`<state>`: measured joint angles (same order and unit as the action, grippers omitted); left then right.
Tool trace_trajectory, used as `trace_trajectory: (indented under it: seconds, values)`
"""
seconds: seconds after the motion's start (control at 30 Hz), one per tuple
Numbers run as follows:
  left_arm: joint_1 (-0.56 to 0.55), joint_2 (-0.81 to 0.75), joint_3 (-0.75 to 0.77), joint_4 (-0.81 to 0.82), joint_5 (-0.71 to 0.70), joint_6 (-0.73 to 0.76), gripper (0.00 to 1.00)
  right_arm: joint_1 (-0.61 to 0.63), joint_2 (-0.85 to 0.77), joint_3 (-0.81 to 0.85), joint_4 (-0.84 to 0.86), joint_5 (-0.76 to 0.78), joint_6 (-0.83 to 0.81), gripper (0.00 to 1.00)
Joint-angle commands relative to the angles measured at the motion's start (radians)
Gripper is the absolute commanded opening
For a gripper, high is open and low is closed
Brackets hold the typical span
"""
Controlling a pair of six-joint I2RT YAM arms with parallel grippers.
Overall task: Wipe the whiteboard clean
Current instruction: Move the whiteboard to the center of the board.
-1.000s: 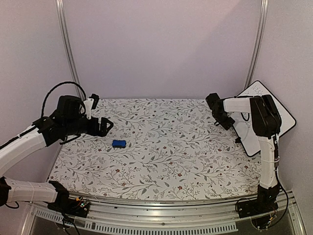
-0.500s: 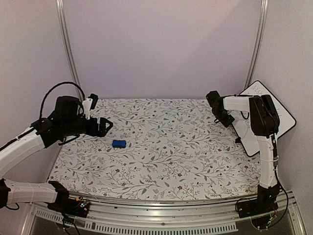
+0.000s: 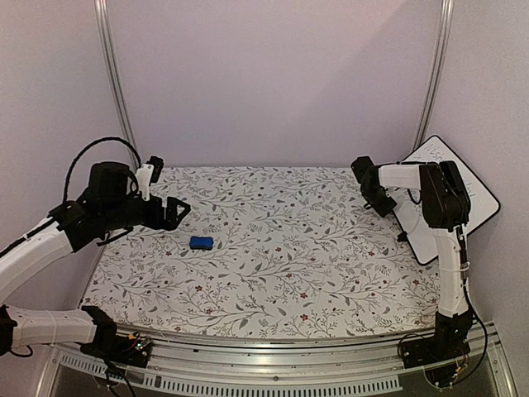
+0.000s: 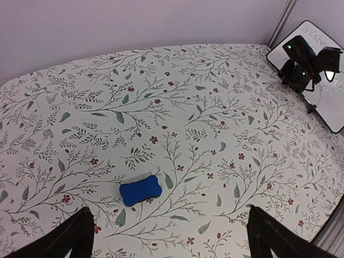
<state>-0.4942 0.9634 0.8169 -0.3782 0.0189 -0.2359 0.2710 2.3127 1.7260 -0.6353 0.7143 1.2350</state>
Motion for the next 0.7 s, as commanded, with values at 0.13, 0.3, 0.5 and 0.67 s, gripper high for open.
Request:
trace_trajectory:
  seconds: [0.13,0.3,0.5,0.67]
  values:
    - [0.021,0.004,-0.013,0.025,0.025,0.006,0.99,-0.018,0.028,0.036,-0.014,-0.003,-0.009,0.47]
    - [0.032,0.009,-0.014,0.030,0.043,0.003,0.99,-0.018,0.032,0.043,-0.011,-0.005,-0.017,0.40]
    - [0.046,0.020,-0.011,0.032,0.059,-0.002,0.99,-0.018,0.034,0.041,-0.010,-0.022,-0.024,0.25]
    - [0.054,0.021,-0.011,0.032,0.067,-0.003,0.99,-0.018,0.034,0.037,-0.010,-0.039,-0.029,0.12]
